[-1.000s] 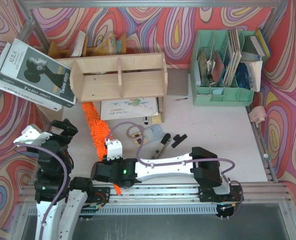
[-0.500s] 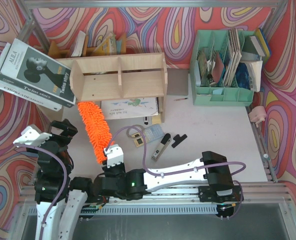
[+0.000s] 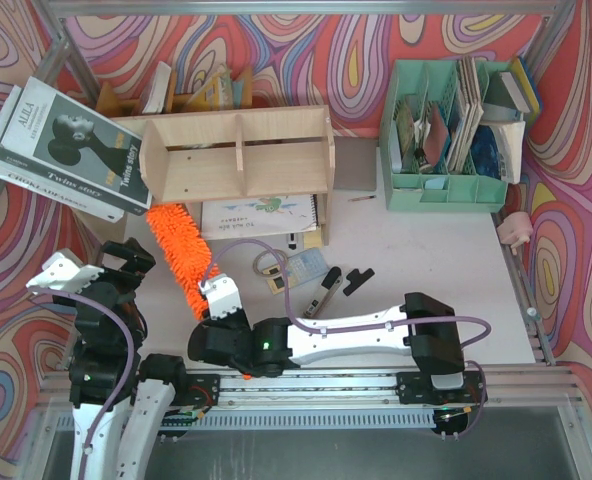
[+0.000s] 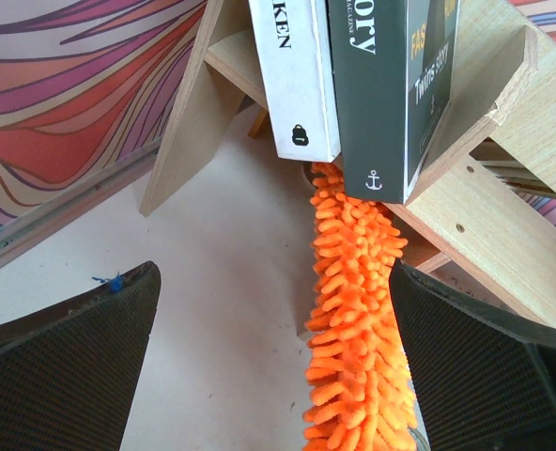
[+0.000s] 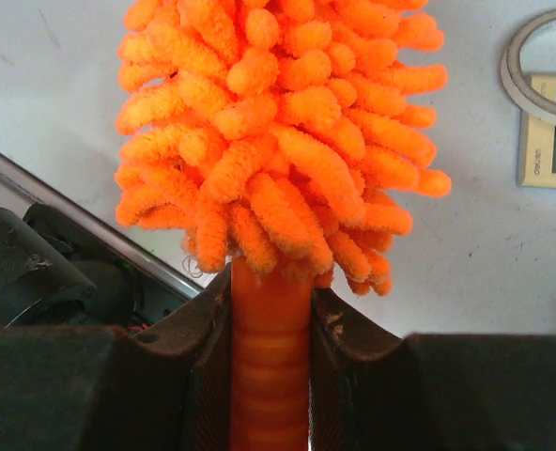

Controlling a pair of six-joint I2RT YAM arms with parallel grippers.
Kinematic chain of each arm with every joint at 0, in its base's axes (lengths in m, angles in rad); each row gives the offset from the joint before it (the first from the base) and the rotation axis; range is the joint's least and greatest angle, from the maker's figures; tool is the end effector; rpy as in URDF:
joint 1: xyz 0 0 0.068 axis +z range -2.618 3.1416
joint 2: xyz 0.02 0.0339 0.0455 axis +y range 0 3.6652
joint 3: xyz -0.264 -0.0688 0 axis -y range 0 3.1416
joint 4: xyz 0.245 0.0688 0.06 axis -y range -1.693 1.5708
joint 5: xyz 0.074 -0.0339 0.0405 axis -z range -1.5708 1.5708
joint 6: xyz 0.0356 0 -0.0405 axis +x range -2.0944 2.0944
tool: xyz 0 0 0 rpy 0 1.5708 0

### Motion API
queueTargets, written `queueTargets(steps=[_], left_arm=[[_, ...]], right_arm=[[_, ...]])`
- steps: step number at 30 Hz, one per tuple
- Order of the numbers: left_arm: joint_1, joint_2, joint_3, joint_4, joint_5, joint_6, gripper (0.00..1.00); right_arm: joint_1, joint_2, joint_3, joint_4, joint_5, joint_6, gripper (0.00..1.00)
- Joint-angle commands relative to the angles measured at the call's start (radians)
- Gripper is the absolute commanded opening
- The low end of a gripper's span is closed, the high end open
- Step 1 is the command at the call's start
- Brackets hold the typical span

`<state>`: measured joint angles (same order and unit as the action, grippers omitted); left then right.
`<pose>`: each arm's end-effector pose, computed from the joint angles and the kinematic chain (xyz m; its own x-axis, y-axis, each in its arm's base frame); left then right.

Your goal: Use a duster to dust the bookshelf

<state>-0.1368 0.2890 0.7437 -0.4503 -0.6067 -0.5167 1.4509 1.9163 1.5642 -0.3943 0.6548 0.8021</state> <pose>0.0661 0.0114 0.3507 0.2275 -0.4410 -0.8682 -0.3915 0.7749 -0.4962 0.0736 0.4294 0.2643 -0.5841 -0.0814 -0.8076 -0.4519 0.8591 0.2402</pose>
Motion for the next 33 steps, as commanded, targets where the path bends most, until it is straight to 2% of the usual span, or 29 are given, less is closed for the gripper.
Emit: queueTargets(steps=[1, 7, 15, 18, 24, 33], left_arm=[[0.004, -0.01, -0.007, 0.011, -0.006, -0.003, 0.99], [0.004, -0.009, -0.006, 0.01, -0.004, -0.003, 0.98], [0.005, -0.011, -0.006, 0.009, -0.007, -0.002, 0.99], [0.003, -0.014, -0.004, 0.007, -0.01, -0.001, 0.98], [0.004, -0.021, 0.012, 0.0, 0.023, 0.009, 0.98], [0.005, -0.039, 0.06, -0.02, 0.124, 0.055, 0.98]], right_arm=[[-0.001, -0.031, 0.026, 0.093, -0.042, -0.128, 0.0], [-0.001, -0.03, 0.006, 0.203, -0.153, -0.241, 0.0], [-0.001, 0.049, 0.094, 0.107, -0.197, -0.308, 0.0], [-0.001, 0.001, 0.004, 0.161, -0.194, -0.351, 0.0], [0.001, -0.139, -0.229, 0.349, -0.333, -0.422, 0.0], [0.019, -0.266, -0.316, 0.43, -0.354, -0.586, 0.0]])
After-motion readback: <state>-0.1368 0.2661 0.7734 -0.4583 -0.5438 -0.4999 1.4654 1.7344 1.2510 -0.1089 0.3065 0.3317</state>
